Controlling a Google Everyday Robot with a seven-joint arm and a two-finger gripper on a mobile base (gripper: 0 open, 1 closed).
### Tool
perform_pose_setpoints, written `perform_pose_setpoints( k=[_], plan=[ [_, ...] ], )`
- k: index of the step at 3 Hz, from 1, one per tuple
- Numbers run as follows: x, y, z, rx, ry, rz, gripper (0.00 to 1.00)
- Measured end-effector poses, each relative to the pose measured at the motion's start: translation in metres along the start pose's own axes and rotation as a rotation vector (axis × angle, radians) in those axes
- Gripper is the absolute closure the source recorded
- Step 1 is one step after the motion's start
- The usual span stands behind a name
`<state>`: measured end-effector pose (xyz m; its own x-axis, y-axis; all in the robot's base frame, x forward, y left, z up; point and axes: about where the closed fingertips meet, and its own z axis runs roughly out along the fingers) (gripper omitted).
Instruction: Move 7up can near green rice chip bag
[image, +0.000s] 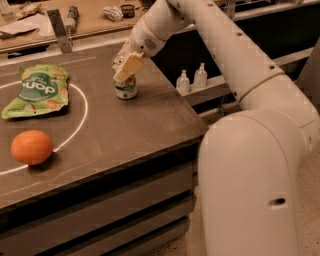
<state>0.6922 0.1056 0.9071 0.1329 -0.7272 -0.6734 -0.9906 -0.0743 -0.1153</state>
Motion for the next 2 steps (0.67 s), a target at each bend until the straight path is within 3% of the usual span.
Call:
perform_pose_setpoints(
  k=[1,2],
  plan=[
    [-0.007,-0.001,0.004,-0.014,-0.008,-0.015,1.00],
    [-0.042,-0.008,0.018,-0.037,-0.032,-0.096,1.00]
  ],
)
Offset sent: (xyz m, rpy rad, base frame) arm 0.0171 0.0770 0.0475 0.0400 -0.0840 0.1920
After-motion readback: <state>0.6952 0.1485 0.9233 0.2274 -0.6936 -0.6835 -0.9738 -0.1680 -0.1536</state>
